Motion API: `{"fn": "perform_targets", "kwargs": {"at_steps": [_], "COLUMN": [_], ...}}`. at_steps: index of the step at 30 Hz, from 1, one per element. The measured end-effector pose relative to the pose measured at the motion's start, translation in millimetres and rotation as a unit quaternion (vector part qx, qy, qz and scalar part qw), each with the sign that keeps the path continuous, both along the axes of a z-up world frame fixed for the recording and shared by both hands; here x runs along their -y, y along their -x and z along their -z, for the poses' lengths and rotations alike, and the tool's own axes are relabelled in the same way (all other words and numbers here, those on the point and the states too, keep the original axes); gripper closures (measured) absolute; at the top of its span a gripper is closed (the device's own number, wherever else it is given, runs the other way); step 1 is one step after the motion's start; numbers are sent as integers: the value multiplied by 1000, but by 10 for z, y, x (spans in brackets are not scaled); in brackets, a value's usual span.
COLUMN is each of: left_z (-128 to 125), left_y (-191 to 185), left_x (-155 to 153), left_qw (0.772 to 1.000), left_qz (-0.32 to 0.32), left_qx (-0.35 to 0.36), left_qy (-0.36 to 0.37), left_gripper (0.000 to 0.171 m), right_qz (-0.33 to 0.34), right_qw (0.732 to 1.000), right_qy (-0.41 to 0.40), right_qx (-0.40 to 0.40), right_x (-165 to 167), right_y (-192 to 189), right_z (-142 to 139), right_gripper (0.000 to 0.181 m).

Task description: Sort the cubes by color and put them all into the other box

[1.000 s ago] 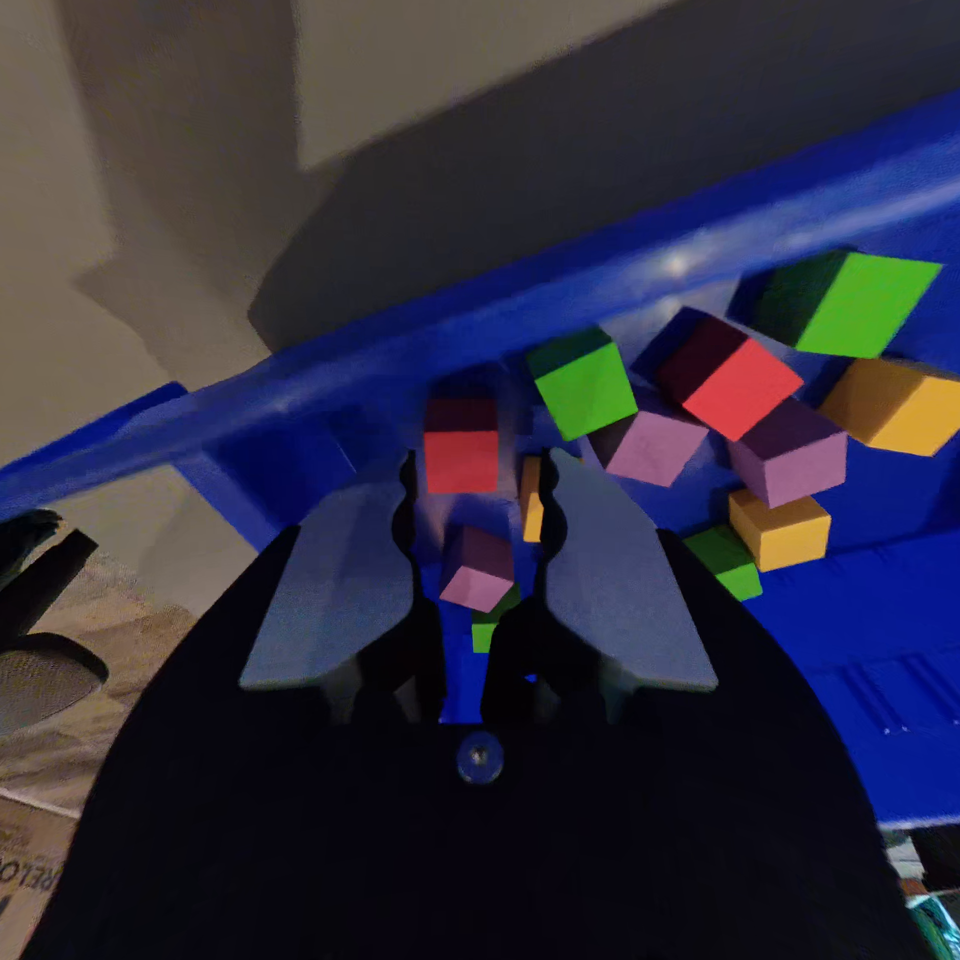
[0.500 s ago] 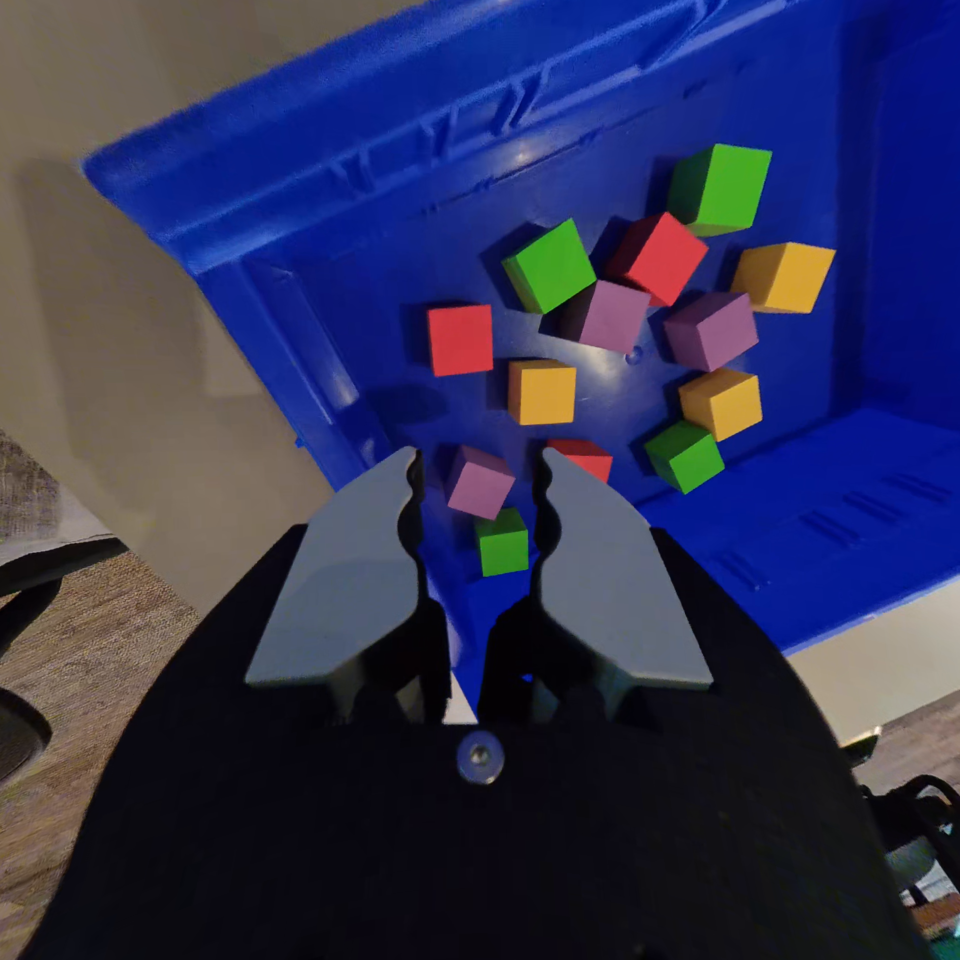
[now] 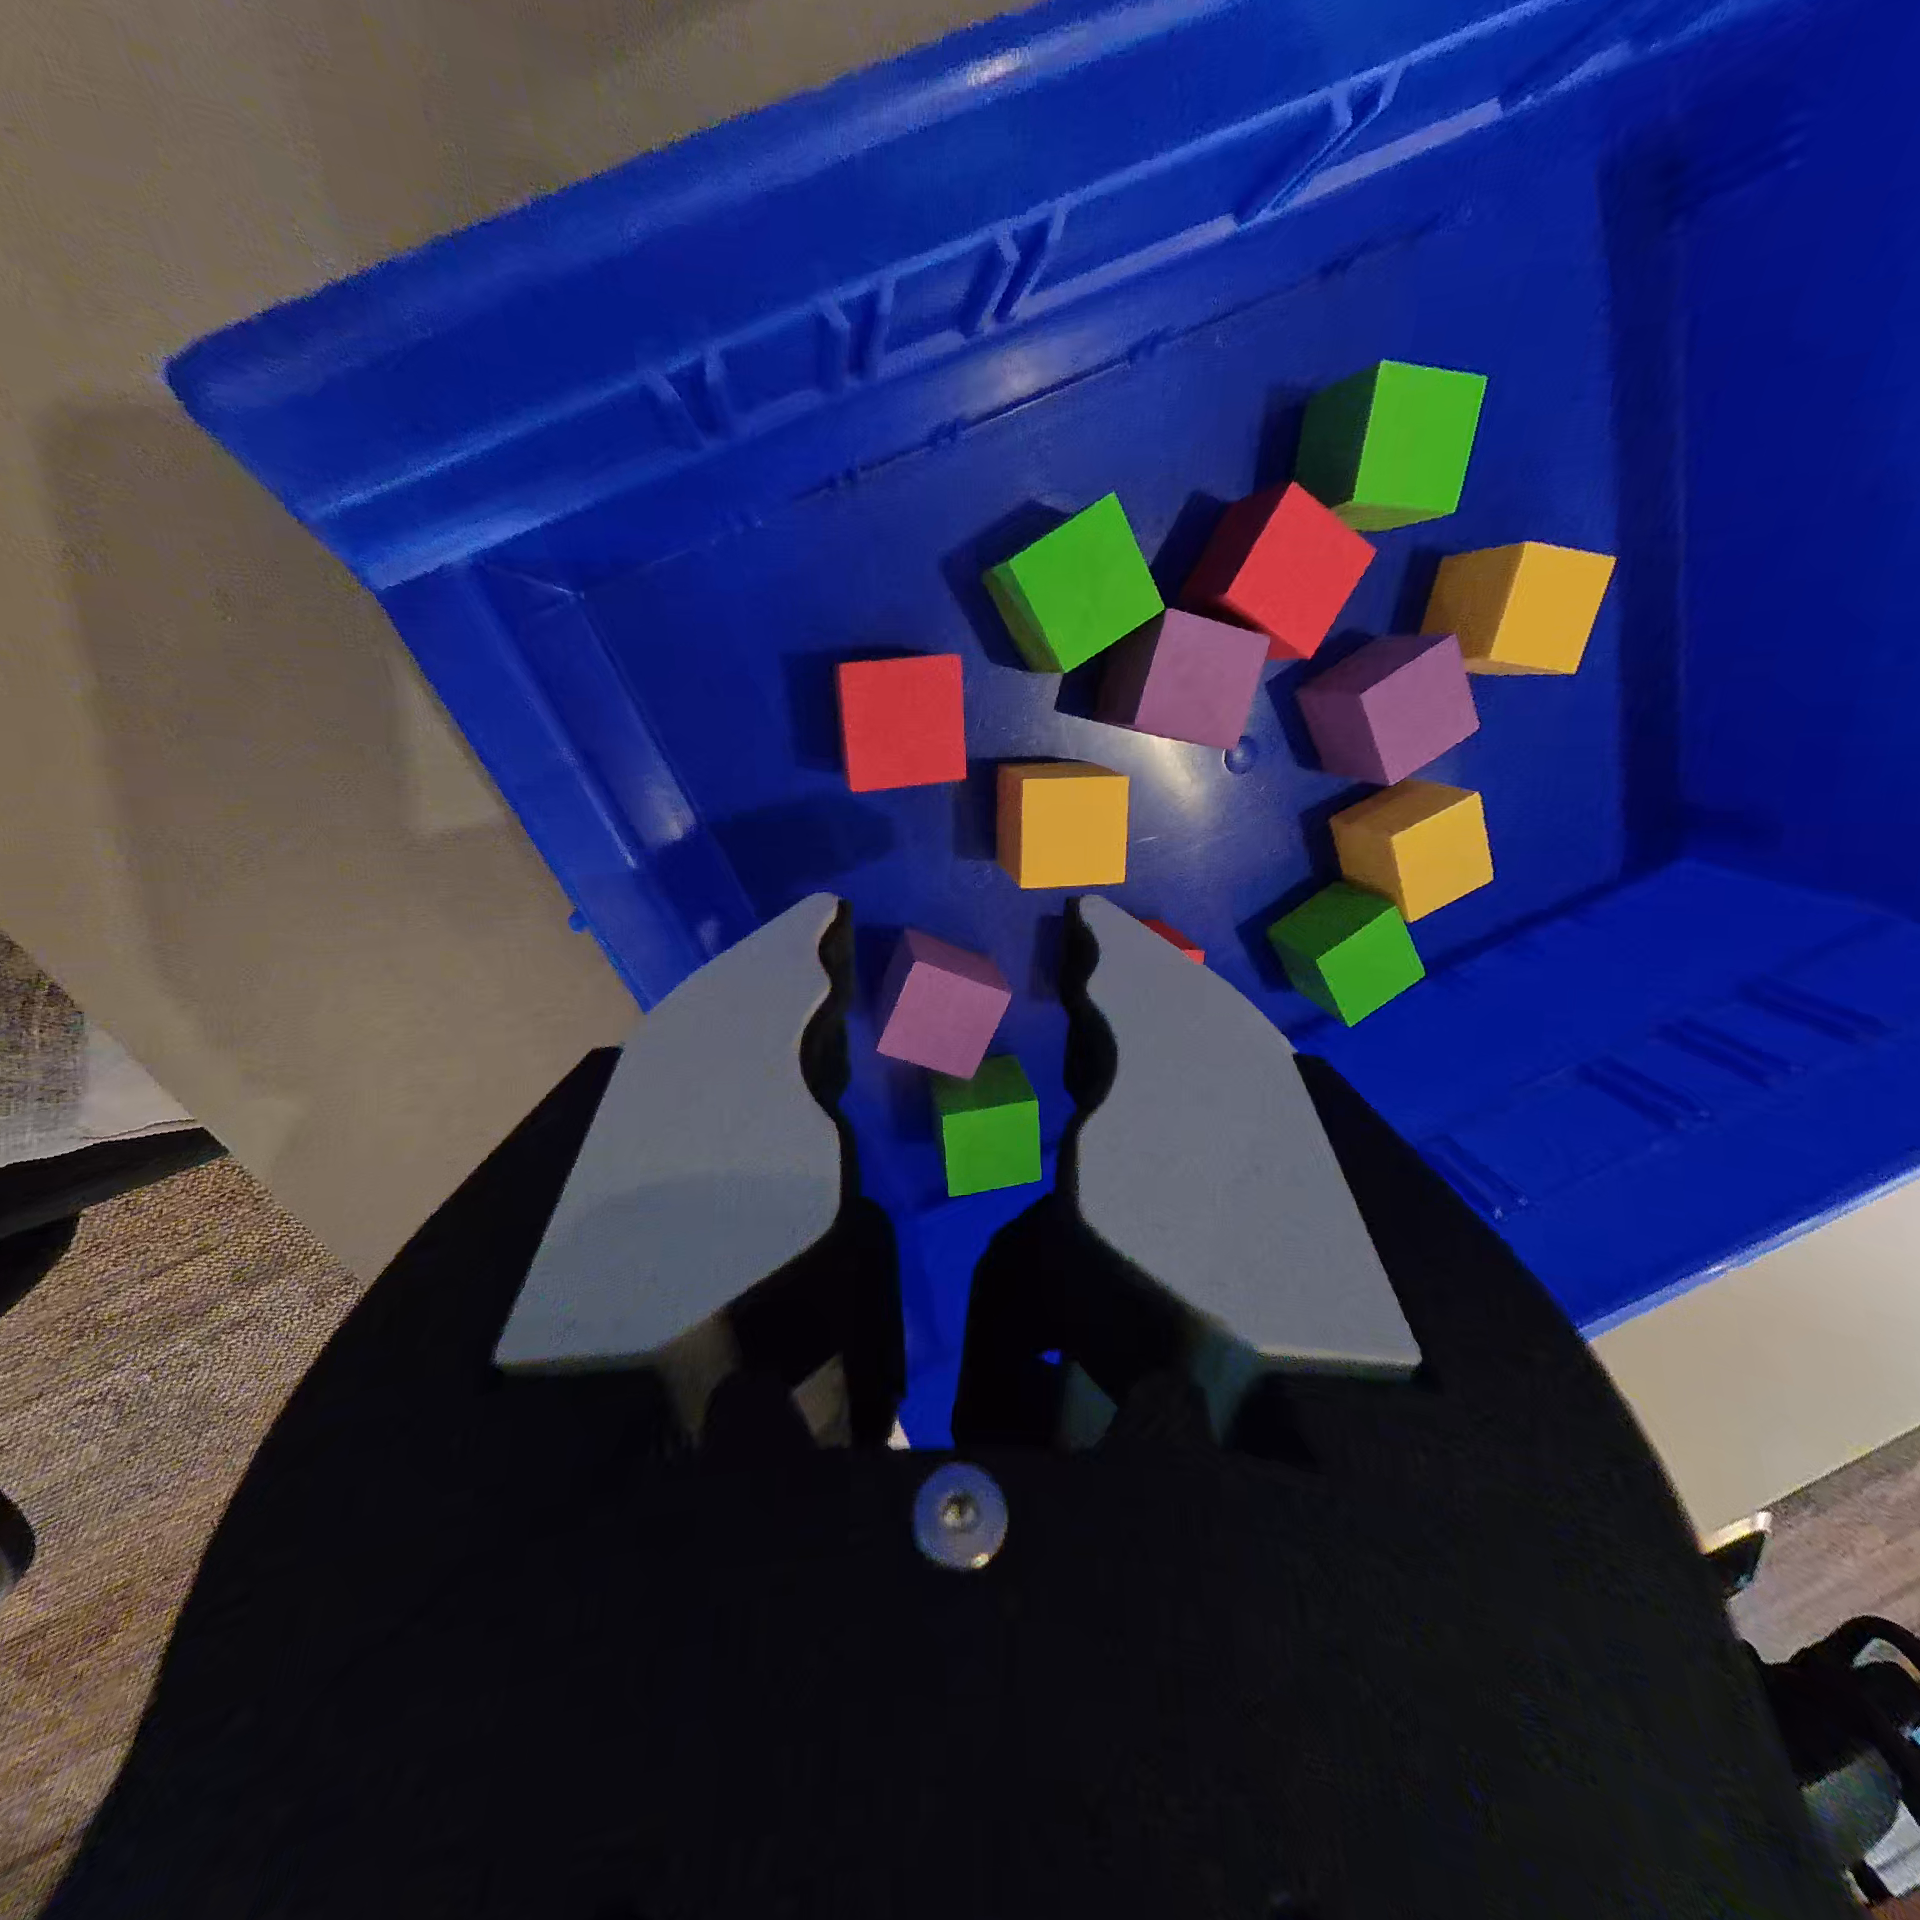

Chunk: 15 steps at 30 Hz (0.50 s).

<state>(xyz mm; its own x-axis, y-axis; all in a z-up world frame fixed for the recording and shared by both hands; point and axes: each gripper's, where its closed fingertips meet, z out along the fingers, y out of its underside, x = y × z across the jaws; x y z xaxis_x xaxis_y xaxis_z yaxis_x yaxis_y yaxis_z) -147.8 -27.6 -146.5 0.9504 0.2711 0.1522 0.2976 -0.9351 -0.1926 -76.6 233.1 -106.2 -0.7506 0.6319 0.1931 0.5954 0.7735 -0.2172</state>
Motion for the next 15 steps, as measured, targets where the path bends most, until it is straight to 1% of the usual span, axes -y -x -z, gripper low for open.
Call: {"fn": "perform_targets", "kwargs": {"at_steps": [5,9,11,15], "left_z": [-55,-150,-127,38], "left_y": [146,3,-19,1], "left_x": [46,-31,-24,21], "left_qw": [999,999,999,996], "left_qz": [-14,4,31,72], "left_qx": [-46,-24,-39,-54], "left_qy": [7,-25,-15,28], "left_gripper": [100,102,102,102], "right_qz": [-3,-4,-5,-10], "right_qw": [1000,1000,1000,1000], "right_qy": [1,2,2,2], "right_qx": [4,4,5,-1], "right_x": [15,25,34,73], "right_y": [-41,-77,-89,-85], "right_z": [22,18,15,-12], "right_gripper": [143,144,144,144]}}
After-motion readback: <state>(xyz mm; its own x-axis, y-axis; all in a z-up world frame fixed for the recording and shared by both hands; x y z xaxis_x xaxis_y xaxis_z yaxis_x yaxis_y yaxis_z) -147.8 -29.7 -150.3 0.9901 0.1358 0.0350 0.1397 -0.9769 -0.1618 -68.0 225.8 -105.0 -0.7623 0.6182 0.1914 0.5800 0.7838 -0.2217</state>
